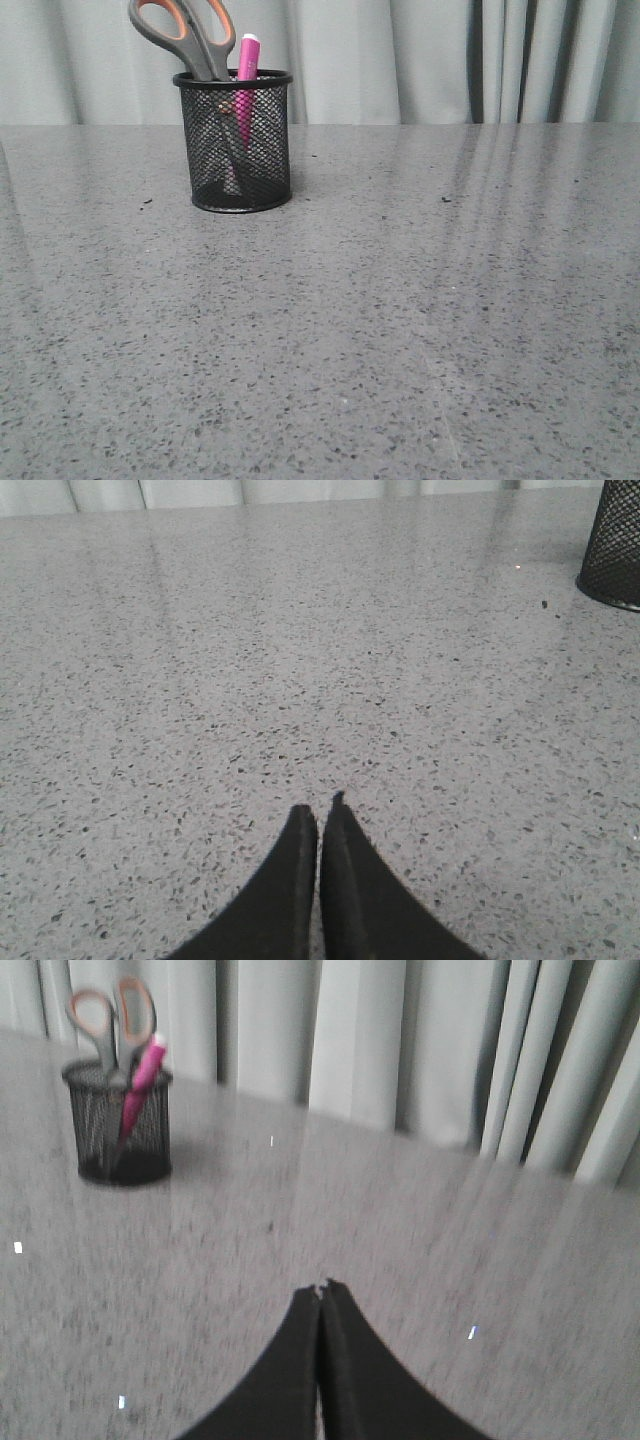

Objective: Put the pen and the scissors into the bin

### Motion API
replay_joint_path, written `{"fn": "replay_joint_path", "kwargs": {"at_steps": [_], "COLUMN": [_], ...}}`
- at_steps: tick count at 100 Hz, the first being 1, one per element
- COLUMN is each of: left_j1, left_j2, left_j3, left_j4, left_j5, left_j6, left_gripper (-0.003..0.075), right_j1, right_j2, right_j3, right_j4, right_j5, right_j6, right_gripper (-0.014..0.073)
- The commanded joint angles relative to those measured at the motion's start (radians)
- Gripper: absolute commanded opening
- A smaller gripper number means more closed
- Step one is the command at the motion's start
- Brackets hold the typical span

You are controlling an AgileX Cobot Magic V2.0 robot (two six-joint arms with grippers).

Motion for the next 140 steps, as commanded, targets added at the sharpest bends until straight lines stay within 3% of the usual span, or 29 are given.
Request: {"fn": "replay_joint_path", "kwargs": {"at_steps": [1, 14, 22, 28, 55, 75, 88, 140], "left_j1": [0.003, 0.003, 0.003, 0.003, 0.003, 0.003, 0.003, 0.003], "left_j2": [-0.032, -0.032, -0.032, -0.032, -0.032, -0.032, -0.032, -0.032], "left_j3": [0.044, 0.044, 0.044, 0.044, 0.044, 0.044, 0.044, 0.044], "left_j4": [-0.014, -0.014, -0.014, -0.014, -0.014, -0.014, -0.014, -0.014], "left_j5": [-0.047, -0.047, -0.047, -0.047, -0.047, -0.047, -0.047, -0.047], "left_j6": [-0.007, -0.007, -0.007, -0.007, -0.007, -0.007, -0.007, -0.007], "left_gripper": [-0.0019, -0.0019, -0.0019, -0.0019, -0.0019, -0.0019, -0.0019, -0.0019], "right_j1": [-0.094, -0.264, -0.360, -0.418, -0.560, -0.562, -0.562, -0.562], "right_j2": [-0.007, -0.007, -0.007, -0.007, -0.014, -0.014, -0.014, -0.014], "right_j3": [0.051, 0.215, 0.292, 0.323, 0.321, 0.321, 0.321, 0.321], "right_j4": [0.106, 0.381, 0.570, 0.634, 0.628, 0.580, 0.476, 0.476], "right_j5": [-0.131, -0.298, -0.398, -0.435, -0.273, -0.256, -0.260, -0.257], "right_j6": [-0.079, -0.257, -0.436, -0.518, -0.495, -0.480, -0.480, -0.480], "right_gripper": [-0.0076, -0.0076, -0.0076, -0.0076, -0.0076, -0.0076, -0.0076, -0.0076]}}
